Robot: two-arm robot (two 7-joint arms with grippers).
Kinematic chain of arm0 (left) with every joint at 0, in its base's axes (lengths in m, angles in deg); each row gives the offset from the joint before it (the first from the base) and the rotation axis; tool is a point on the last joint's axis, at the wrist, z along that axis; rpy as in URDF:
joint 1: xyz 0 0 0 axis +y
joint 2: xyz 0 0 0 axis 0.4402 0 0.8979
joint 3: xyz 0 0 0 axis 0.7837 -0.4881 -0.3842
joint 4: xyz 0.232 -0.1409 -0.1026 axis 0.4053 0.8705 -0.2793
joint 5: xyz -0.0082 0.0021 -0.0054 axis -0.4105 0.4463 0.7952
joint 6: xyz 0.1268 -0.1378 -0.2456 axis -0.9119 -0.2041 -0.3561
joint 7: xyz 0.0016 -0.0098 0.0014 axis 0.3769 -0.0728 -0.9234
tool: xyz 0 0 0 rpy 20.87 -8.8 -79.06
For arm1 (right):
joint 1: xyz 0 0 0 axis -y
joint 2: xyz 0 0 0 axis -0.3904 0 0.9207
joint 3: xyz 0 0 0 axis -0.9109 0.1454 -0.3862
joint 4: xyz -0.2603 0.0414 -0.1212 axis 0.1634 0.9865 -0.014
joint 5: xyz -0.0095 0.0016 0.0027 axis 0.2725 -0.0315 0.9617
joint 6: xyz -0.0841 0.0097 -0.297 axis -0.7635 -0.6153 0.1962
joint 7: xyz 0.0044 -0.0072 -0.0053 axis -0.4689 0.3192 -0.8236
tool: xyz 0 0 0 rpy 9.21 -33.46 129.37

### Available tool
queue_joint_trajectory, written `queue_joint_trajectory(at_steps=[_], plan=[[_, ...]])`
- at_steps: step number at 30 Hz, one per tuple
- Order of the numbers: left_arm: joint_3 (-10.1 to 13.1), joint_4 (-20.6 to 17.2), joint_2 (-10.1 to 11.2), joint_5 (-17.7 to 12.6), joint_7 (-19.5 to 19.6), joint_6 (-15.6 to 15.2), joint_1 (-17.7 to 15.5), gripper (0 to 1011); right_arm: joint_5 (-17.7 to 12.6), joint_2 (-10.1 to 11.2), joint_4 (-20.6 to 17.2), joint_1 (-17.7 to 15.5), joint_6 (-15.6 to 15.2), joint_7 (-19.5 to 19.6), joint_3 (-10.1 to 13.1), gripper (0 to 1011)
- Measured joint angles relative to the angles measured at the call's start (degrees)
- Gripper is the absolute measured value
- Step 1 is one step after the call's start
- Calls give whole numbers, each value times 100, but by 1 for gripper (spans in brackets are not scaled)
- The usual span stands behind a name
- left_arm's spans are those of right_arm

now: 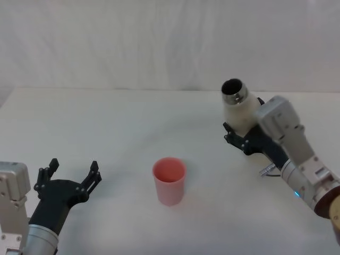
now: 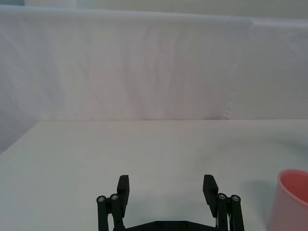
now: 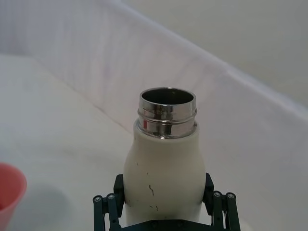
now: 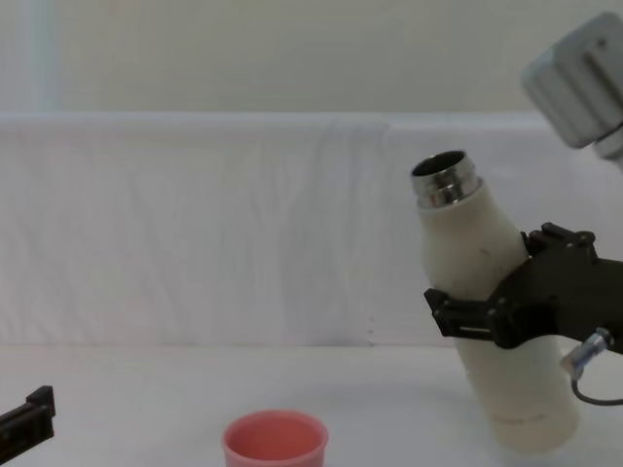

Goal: Grasp the thermos with one hand and pour water into the cup lid.

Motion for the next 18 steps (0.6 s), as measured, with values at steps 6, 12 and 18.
queue_joint_trajectory(at_steps=[6,12,18], plan=[[0,0,0,0,0,0,0,1001,-630,-152,237,120,-4,-150,206,958],[0,0,0,0,0,0,0,1001,-1057,-243,472,284,-58,-261,269,958],[0,0,0,0,0,0,0,1001,-1355,-312,687,444,-89,-329,246,958]])
